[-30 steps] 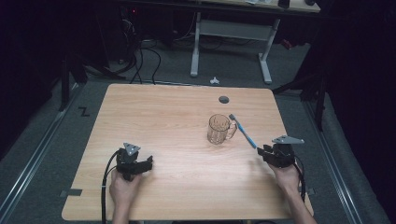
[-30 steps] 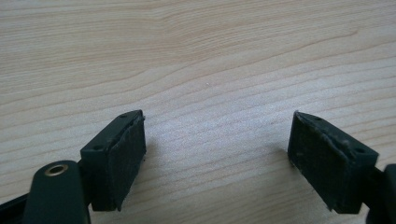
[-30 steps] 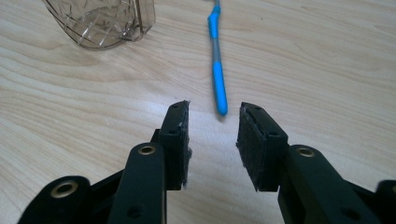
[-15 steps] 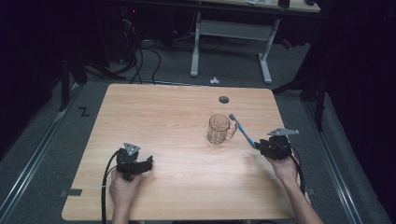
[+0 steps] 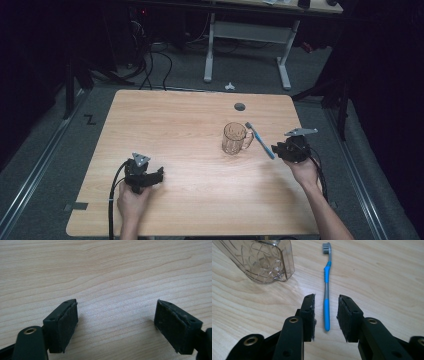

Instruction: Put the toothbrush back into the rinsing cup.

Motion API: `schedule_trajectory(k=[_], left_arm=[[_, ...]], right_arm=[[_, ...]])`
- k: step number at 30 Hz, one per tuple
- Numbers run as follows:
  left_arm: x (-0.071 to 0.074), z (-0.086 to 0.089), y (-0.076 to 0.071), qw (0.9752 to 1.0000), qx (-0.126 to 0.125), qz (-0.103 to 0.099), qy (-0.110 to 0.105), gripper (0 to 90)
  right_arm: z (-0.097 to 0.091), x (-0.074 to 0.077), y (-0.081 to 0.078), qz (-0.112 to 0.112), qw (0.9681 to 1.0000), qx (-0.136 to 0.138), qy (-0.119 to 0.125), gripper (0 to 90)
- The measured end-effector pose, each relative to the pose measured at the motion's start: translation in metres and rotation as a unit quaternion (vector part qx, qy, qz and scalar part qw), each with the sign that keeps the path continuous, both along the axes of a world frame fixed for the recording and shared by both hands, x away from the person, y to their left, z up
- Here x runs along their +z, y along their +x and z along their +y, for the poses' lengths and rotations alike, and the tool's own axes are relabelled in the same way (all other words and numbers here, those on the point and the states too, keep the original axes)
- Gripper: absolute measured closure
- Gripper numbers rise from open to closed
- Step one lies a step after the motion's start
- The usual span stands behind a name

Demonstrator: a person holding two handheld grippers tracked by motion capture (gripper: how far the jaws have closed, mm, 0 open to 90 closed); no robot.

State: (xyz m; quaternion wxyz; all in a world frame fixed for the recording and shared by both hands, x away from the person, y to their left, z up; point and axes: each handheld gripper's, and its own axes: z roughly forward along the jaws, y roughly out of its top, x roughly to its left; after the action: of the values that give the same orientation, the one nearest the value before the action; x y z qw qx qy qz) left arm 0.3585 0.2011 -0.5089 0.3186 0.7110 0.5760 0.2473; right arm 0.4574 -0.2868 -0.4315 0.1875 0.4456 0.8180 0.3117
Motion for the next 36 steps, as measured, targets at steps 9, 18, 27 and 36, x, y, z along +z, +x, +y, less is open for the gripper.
schedule_trajectory(k=[9,18,27,36], left_arm=[[0.0,0.0,0.0,1.0,-0.001,0.0,0.0,19.7],[0.0,0.0,0.0,1.0,0.0,-0.001,0.002,19.7],[0.0,0.0,0.0,1.0,0.0,-0.001,0.002,19.8],[0.0,0.0,0.0,1.0,0.0,-0.001,0.001,19.7]], right_arm=[[0.012,0.006,0.016,0.013,0.9998,0.006,-0.014,67.2],[0.022,0.013,0.03,0.015,0.9993,0.014,-0.03,67.1],[0.036,0.019,0.054,0.037,0.997,0.024,-0.063,67.1],[0.048,0.015,0.074,0.062,0.9947,0.031,-0.076,67.1]])
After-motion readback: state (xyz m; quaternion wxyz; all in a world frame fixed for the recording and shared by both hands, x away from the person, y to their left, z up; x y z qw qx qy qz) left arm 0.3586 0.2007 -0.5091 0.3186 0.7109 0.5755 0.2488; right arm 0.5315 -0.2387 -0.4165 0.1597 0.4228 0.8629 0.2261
